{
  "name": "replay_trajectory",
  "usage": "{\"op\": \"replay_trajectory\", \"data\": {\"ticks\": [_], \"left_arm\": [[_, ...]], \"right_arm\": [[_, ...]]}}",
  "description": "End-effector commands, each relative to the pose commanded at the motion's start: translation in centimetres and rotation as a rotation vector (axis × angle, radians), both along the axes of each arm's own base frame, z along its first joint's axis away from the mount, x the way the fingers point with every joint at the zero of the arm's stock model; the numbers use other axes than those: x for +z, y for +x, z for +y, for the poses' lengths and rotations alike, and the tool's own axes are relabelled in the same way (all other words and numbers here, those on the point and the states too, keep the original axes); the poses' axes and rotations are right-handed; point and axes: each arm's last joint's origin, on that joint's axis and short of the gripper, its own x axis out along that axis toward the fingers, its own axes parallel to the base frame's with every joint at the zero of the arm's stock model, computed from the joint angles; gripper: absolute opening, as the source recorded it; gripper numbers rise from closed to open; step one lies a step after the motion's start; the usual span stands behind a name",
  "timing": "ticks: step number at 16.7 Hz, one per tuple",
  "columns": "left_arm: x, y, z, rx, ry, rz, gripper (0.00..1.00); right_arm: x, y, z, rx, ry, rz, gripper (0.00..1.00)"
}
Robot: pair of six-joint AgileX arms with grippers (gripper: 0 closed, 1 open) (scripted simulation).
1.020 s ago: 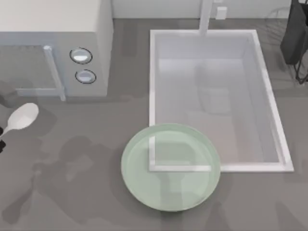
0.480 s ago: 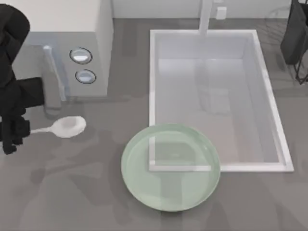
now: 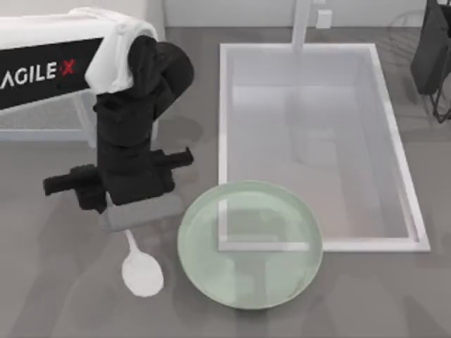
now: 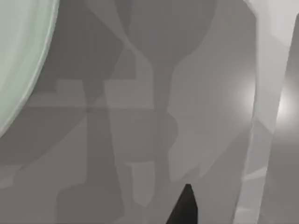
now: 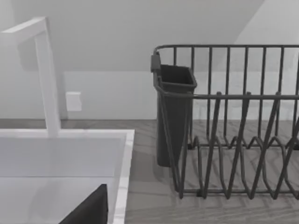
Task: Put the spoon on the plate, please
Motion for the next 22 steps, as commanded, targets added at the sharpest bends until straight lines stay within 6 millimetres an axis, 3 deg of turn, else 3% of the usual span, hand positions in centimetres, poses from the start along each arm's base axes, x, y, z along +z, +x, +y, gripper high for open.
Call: {"op": "replay_trajectory", "data": {"ticks": [6, 11, 16, 22], "left_arm": [[-1.5, -1.7, -7.5, -1.06, -0.097, 0.215, 0.0], [-0.9, -2.6, -11.2, -1.643, -0.174, 0.239, 0.0], [0.9, -2.8, -13.2, -1.938, -0.189, 0.171, 0.0], [1.2, -2.8, -13.4, -1.971, -0.188, 0.157, 0.0]], "right_arm": [[0.0, 0.0, 0.0, 0.0, 0.0, 0.0, 1.0], [0.0, 0.0, 0.0, 0.0, 0.0, 0.0, 1.0], [0.0, 0.0, 0.0, 0.0, 0.0, 0.0, 1.0], [0.0, 0.0, 0.0, 0.0, 0.0, 0.0, 1.0]]}}
